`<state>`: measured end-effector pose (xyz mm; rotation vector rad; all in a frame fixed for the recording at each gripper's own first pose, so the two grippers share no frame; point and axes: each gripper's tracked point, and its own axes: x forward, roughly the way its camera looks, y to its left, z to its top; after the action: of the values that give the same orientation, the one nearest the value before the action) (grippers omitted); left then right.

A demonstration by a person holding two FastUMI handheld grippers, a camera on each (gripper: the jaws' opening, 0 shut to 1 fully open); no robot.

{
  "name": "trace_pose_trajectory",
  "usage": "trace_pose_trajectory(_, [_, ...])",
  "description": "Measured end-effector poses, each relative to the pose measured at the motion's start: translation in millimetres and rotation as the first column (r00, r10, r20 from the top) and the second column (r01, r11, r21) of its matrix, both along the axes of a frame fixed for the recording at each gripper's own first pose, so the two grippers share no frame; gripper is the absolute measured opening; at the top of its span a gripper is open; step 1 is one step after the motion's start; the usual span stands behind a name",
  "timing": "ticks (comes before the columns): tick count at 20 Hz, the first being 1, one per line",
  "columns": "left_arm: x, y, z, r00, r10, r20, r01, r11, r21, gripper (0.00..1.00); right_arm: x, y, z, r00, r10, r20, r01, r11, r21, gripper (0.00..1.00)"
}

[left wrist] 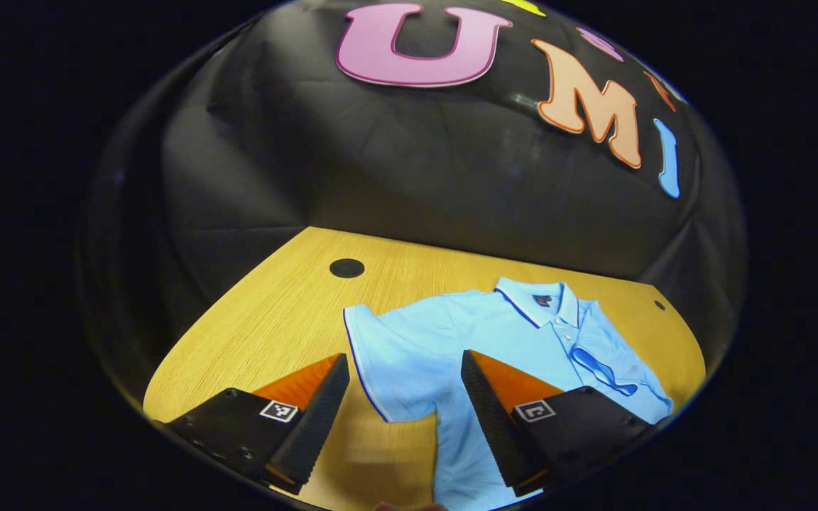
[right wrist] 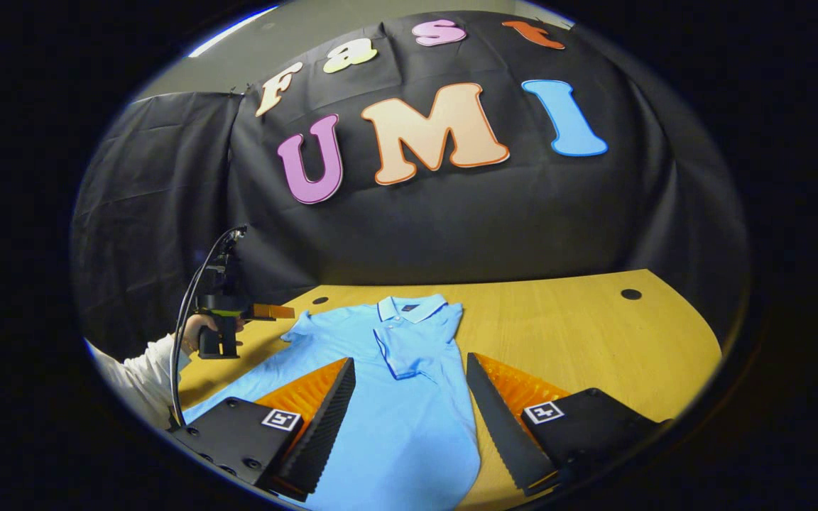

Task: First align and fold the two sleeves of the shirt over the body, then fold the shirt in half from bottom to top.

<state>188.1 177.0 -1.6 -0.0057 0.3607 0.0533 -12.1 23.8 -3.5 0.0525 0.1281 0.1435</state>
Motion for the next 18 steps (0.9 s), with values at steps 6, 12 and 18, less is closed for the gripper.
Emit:
trace_pose_trajectory(6, [24, 24, -31, 0.994, 0.027, -0.107, -0.013, 0.992, 0.129, 0.94, -13, -19, -2, 0.999, -0.051, -0.008, 0.051, 0.997, 0.053, 0.98])
trace_pose_trajectory(12, [26, 28, -38, 0.992, 0.030, -0.119, -0.013, 0.990, 0.138, 0.93, -17, -29, 5, 0.998, -0.066, 0.007, 0.065, 0.995, 0.078, 0.98])
trace_pose_trajectory(18, [30, 16, -41, 0.992, -0.014, -0.123, 0.028, 0.994, 0.110, 0.74, -17, -27, -3, 0.998, -0.056, -0.002, 0.056, 0.993, 0.103, 0.98])
